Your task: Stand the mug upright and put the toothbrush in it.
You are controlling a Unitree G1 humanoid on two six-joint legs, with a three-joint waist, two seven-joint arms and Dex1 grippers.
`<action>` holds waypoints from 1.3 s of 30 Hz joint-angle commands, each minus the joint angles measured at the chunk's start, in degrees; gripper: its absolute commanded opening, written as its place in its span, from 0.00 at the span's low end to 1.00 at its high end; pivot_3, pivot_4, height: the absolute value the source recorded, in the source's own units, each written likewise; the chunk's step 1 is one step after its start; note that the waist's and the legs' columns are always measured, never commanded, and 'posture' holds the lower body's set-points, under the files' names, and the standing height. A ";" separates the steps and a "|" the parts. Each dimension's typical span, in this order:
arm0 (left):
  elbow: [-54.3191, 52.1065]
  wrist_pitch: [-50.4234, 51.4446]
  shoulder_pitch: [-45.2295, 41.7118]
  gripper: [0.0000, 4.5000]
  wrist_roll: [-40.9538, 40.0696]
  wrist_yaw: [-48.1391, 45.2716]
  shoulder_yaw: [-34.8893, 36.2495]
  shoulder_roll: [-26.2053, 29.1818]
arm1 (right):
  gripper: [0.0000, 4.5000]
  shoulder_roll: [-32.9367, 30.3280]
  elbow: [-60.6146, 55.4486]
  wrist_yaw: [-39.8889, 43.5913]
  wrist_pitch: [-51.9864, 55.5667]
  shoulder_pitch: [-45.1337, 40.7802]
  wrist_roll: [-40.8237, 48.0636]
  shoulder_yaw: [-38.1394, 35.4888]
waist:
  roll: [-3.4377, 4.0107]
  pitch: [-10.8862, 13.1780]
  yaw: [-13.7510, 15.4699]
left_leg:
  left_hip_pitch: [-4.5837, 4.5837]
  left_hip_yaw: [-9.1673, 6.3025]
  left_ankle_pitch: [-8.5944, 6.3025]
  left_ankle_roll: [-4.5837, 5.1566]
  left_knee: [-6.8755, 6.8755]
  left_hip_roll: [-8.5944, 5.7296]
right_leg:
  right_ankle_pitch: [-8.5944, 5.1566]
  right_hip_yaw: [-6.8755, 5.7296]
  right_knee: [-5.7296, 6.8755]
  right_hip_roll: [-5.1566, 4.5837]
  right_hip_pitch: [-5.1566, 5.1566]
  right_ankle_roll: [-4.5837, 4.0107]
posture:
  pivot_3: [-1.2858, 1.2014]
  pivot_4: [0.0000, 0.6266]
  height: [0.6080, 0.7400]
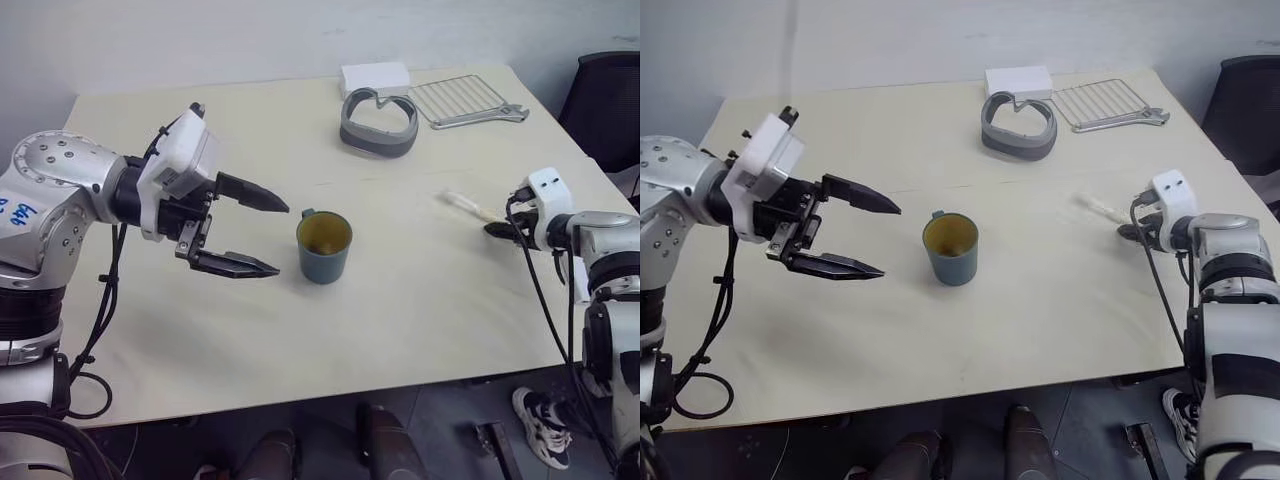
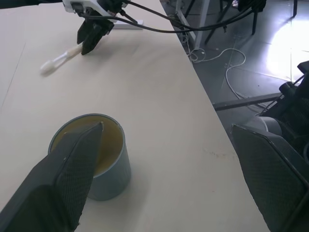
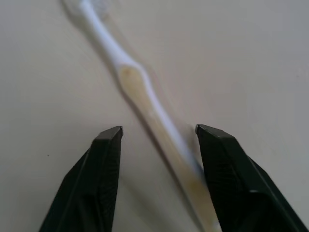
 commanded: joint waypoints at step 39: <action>6.36 5.66 7.50 1.00 -2.07 7.56 10.61 1.94 | 0.03 40.53 -94.60 -24.44 24.44 27.37 30.10 0.57 | 0.03 -0.07 1.37 | -0.05 -0.17 -0.10 -0.11 0.28 -0.36 | 0.09 -0.48 1.02 -0.18 -0.73 -0.20 | 0.52 0.24 1.00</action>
